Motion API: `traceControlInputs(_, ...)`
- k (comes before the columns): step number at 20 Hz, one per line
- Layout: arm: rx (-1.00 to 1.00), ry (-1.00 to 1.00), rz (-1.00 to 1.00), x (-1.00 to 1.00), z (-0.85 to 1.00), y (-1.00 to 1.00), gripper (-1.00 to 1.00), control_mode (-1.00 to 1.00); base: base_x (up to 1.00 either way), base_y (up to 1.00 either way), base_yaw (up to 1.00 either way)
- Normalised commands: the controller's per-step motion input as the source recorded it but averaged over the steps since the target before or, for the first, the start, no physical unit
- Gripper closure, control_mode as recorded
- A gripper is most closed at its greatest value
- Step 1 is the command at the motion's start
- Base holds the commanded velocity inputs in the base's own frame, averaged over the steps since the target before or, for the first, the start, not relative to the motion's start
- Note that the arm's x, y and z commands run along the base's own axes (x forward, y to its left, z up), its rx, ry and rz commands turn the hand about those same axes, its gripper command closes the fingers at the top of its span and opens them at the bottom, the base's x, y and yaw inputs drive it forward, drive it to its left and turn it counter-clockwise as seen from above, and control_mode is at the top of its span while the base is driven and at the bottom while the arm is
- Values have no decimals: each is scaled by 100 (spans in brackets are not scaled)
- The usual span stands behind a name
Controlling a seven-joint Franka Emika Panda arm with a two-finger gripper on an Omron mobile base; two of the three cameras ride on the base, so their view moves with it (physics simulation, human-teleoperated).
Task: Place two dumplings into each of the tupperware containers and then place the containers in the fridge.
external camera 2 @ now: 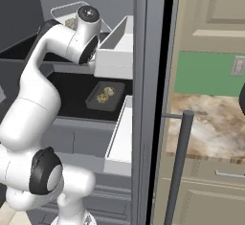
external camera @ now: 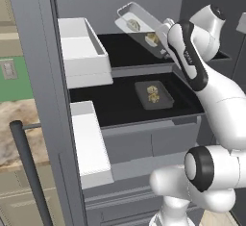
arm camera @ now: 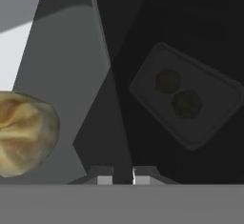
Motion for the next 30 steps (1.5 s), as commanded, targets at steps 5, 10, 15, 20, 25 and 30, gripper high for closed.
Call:
traceControlInputs(5,0,-2,0,59,0,3,100,-100,0,0,0)
traceControlInputs(10,0,-1,0,49,0,14,100,-100,0,0,0)
traceControlInputs(15,0,-11,0,19,1,15,100,-100,0,0,0)
traceControlInputs(20,0,0,0,52,1,6,100,-100,0,0,0)
traceControlInputs(25,0,0,0,38,-11,10,100,-100,0,0,0)
traceControlInputs(30,0,0,1,9,-30,8,100,-100,0,0,0)
